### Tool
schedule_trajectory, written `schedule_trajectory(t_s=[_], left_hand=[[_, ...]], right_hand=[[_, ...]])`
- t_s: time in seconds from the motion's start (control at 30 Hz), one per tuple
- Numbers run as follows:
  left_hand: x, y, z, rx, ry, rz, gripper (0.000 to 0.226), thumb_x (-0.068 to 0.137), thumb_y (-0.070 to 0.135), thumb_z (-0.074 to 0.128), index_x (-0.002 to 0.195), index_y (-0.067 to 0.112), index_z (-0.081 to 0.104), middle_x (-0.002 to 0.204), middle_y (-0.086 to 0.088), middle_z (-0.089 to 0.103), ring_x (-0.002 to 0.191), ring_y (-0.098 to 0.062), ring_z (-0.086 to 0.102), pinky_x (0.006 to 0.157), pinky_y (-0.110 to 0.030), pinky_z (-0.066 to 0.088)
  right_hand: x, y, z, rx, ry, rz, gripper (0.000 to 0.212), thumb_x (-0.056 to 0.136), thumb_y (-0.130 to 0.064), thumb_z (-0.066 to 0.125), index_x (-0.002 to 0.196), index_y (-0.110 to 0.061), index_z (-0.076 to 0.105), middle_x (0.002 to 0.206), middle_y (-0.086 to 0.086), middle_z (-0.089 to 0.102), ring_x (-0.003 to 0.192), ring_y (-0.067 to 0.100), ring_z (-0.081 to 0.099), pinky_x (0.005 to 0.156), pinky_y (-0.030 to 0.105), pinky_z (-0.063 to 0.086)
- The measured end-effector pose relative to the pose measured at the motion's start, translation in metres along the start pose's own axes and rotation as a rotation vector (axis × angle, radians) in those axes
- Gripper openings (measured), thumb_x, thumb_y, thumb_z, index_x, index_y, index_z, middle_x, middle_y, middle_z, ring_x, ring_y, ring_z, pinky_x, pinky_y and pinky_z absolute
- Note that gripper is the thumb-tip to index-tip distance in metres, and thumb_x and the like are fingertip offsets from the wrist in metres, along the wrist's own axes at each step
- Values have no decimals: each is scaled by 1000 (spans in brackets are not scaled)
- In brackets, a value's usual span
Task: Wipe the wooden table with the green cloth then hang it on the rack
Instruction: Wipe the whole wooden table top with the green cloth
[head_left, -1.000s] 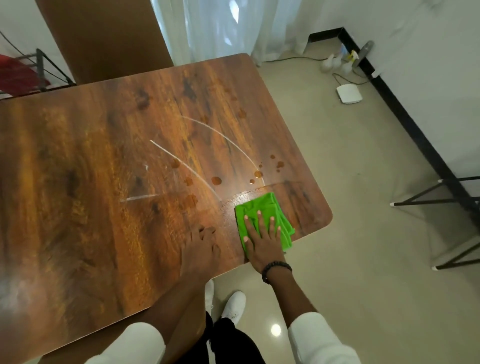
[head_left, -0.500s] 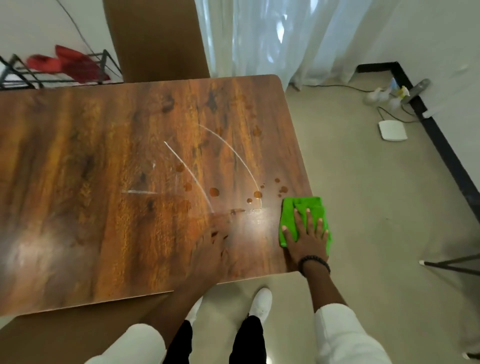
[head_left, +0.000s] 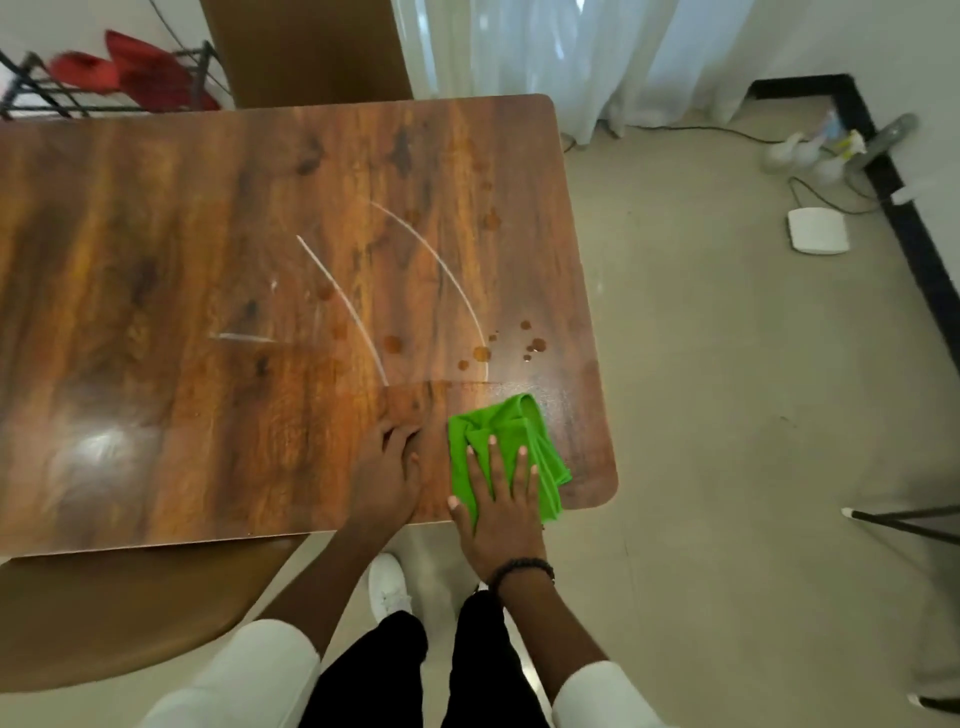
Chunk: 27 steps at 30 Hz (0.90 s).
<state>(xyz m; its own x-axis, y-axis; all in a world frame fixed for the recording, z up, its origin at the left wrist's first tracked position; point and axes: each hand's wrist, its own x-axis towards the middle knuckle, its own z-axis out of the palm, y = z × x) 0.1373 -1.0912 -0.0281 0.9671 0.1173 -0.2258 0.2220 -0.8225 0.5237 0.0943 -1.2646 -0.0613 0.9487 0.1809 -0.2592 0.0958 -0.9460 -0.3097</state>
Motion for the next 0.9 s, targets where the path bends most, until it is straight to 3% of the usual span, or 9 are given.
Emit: schedule_trajectory(t_s=[0.1, 0.33, 0.47, 0.6, 0.77, 0.9], left_hand=[[-3, -18, -14, -47, 79, -75, 33, 88, 9, 51, 118, 16, 61, 117, -10, 58, 103, -27, 56, 83, -29, 39], [-29, -90, -51, -75, 223, -356, 24, 90, 5, 56, 112, 9, 62, 110, -17, 58, 101, -33, 55, 87, -39, 41], [-33, -106, -58, -115, 215, -361, 21, 89, 4, 56, 107, 9, 64, 107, -14, 59, 100, -31, 55, 87, -40, 42], [-30, -93, -53, -54, 129, -231, 29, 89, 25, 47, 113, 17, 61, 109, -7, 60, 97, -25, 57, 81, -36, 45], [-32, -72, -44, -14, 28, -159, 38, 83, 14, 54, 121, 16, 59, 119, -11, 52, 105, -30, 54, 87, -41, 47], [-45, -53, -28, 20, -31, -130, 41, 85, 16, 54, 126, 23, 55, 127, -3, 45, 113, -23, 48, 95, -46, 47]], right_hand=[[-11, -29, 13, -45, -65, -122, 68, 96, -56, 36, 155, -27, 18, 164, 4, 8, 148, 40, 4, 115, 54, 7], [8, -98, 25, -65, -163, -341, 64, 98, -53, 33, 155, -28, 19, 164, 1, 7, 148, 41, 6, 114, 55, 8], [16, -115, 29, -25, -145, -323, 60, 100, -54, 31, 155, -33, 17, 164, -2, 7, 149, 37, 4, 116, 54, 6], [25, -98, 21, -7, -140, -363, 57, 99, -56, 34, 152, -37, 25, 162, -7, 18, 149, 31, 14, 116, 50, 12], [31, -46, -1, -30, -105, -173, 58, 99, -60, 29, 152, -45, 15, 162, -13, 8, 150, 22, -3, 120, 46, 1], [30, 26, -27, -49, -81, 40, 59, 97, -62, 21, 152, -47, 5, 162, -14, -1, 150, 22, -9, 121, 44, -5]])
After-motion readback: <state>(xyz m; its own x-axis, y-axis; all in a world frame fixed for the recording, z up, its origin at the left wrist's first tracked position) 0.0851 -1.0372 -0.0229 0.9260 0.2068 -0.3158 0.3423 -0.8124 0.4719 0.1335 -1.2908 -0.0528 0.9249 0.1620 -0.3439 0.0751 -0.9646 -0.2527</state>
